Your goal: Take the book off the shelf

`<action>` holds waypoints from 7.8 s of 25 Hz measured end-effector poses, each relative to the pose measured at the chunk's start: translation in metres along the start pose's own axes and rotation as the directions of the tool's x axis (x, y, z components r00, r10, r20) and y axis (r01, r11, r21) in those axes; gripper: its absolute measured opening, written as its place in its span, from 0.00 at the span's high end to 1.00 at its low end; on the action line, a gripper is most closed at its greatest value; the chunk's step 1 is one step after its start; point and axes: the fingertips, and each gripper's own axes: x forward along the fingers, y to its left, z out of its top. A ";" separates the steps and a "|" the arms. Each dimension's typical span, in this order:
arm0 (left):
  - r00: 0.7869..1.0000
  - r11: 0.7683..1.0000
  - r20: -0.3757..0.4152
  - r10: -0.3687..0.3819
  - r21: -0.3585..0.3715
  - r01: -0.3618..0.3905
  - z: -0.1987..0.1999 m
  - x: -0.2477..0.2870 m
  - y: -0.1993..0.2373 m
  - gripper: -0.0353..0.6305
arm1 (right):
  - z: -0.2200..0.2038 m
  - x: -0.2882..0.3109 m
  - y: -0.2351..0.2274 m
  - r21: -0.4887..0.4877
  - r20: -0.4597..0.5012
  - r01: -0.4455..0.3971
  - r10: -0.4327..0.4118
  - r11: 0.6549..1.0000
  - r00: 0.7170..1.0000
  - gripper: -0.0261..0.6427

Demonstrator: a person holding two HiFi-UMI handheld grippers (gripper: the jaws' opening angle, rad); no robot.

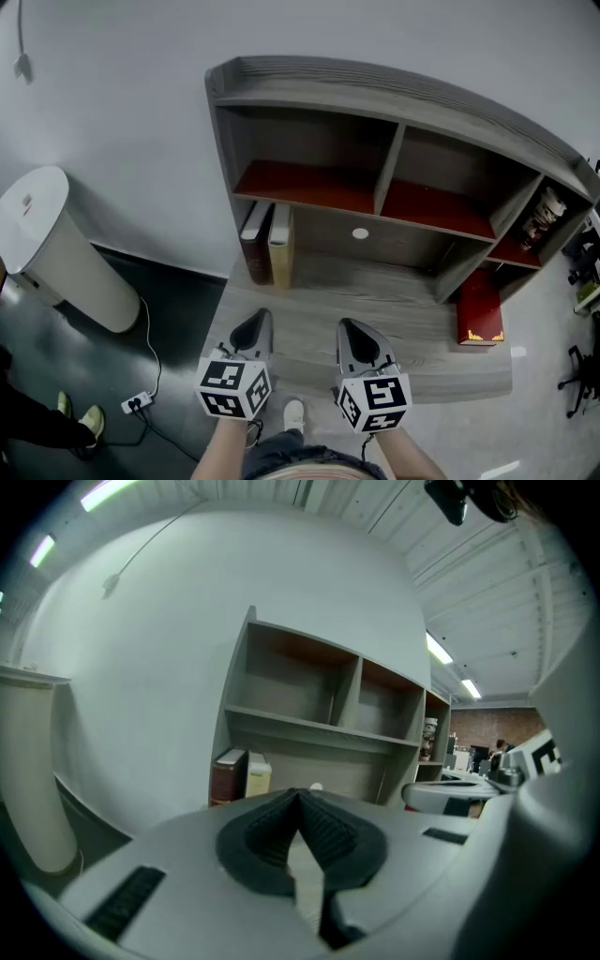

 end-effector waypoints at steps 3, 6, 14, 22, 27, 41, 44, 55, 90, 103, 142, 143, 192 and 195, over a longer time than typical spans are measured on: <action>1.000 1.000 -0.006 -0.007 0.004 0.007 0.005 0.019 0.013 0.93 | 0.005 0.022 -0.003 -0.003 -0.004 0.008 -0.008 1.000 1.000 0.95; 1.000 0.999 -0.015 -0.024 -0.026 0.024 0.006 0.035 0.026 0.93 | 0.007 0.044 0.000 -0.008 -0.012 0.007 -0.007 1.000 1.000 0.95; 0.997 0.999 -0.064 -0.035 -0.016 0.034 0.001 0.072 0.049 0.93 | 0.004 0.080 0.005 -0.026 -0.038 0.025 -0.026 0.999 0.999 0.95; 0.992 0.999 -0.122 -0.032 -0.005 0.032 -0.008 0.103 0.050 0.93 | -0.005 0.092 0.000 -0.049 -0.084 0.050 -0.054 0.998 0.995 0.95; 0.989 1.000 -0.151 -0.010 -0.023 0.006 -0.019 0.119 0.051 0.82 | -0.013 0.092 -0.014 -0.050 -0.112 0.089 -0.094 0.995 0.989 0.95; 0.960 0.991 -0.261 0.105 -0.054 -0.123 -0.060 0.165 0.070 0.58 | -0.044 0.102 -0.044 -0.005 -0.208 0.070 -0.070 0.997 0.976 0.95; 0.957 0.990 -0.270 0.104 -0.063 -0.126 -0.065 0.174 0.072 0.58 | -0.058 0.105 -0.044 0.002 -0.240 0.058 -0.056 0.998 0.969 0.95; 0.946 0.984 -0.297 0.128 -0.083 -0.159 -0.090 0.204 0.083 0.58 | -0.097 0.116 -0.048 0.022 -0.322 0.047 -0.038 0.999 0.946 0.95; 0.937 0.959 -0.216 0.274 -0.011 -0.283 -0.098 0.275 0.102 0.56 | -0.159 0.127 -0.072 0.068 -0.451 0.073 -0.035 0.995 0.892 0.95; 0.940 0.964 -0.221 0.259 -0.002 -0.266 -0.098 0.273 0.102 0.61 | -0.153 0.127 -0.063 0.081 -0.434 0.081 -0.038 0.993 0.900 0.95; 0.965 0.989 -0.225 0.132 0.096 -0.113 -0.073 0.171 0.024 0.62 | -0.101 0.074 -0.054 0.014 -0.342 0.105 -0.094 0.994 0.935 0.95; 0.965 0.989 -0.226 0.131 0.096 -0.111 -0.072 0.168 0.023 0.62 | -0.100 0.073 -0.054 0.013 -0.338 0.105 -0.095 0.994 0.936 0.95; 0.966 0.984 -0.204 0.161 0.107 -0.141 -0.062 0.042 -0.017 0.62 | -0.036 0.031 -0.044 -0.052 -0.165 0.059 -0.066 0.997 0.984 0.95; 0.966 0.984 -0.201 0.163 0.101 -0.145 -0.060 0.037 -0.020 0.62 | -0.031 0.026 -0.041 -0.053 -0.152 0.042 -0.049 0.998 0.987 0.95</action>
